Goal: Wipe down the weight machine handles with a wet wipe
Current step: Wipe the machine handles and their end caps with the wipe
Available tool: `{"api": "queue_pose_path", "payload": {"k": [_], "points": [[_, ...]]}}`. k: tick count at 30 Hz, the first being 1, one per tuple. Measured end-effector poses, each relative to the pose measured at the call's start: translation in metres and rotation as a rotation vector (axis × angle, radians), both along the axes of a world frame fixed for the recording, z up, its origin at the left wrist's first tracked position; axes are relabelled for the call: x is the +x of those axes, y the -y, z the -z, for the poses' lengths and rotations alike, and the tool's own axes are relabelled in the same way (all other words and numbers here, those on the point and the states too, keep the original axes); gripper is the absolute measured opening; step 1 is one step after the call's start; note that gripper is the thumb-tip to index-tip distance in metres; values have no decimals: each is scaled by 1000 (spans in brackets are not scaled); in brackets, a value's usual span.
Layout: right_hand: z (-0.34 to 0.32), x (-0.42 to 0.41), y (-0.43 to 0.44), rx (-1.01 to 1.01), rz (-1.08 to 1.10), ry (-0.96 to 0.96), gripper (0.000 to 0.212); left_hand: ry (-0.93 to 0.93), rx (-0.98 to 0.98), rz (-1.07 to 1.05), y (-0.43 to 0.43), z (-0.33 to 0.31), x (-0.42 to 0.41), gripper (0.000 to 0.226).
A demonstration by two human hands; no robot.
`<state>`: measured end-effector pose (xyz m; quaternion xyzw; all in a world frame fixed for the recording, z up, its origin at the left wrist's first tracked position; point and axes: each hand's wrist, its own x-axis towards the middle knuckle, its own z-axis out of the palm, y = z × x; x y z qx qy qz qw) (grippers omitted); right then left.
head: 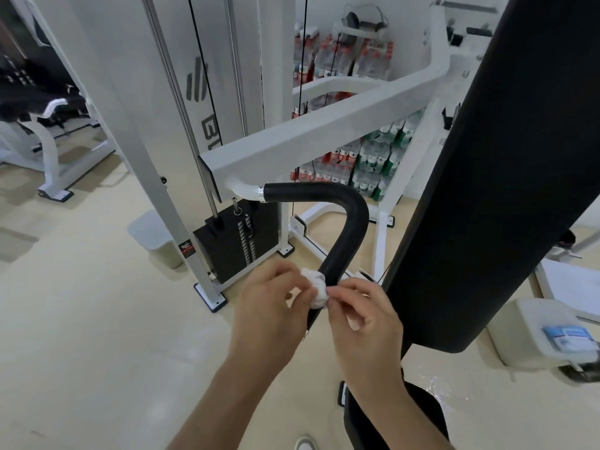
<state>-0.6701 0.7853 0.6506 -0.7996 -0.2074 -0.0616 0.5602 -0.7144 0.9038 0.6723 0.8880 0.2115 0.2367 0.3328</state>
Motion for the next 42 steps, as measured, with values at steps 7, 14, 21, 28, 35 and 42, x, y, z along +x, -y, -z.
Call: {"api": "queue_pose_path", "payload": {"k": [7,14,21,28,35,42], "points": [[-2,9,-1,21,27,-7,26,7,-243,-68,7,4,-2,18],[5,16,0,18,1,30,26,-209,-205,41,-2,1,12,19],[5,20,-4,222,99,-364,25,-19,106,16,13,0,4,21],[-8,10,2,-206,-162,233,33,75,-30,70,9,-2,2,24],[-26,46,2,-417,-259,452,9,10,-489,-34,7,-3,-11,34],[-41,47,-4,-525,-413,395,11,-30,-268,50,10,1,-11,61]]}}
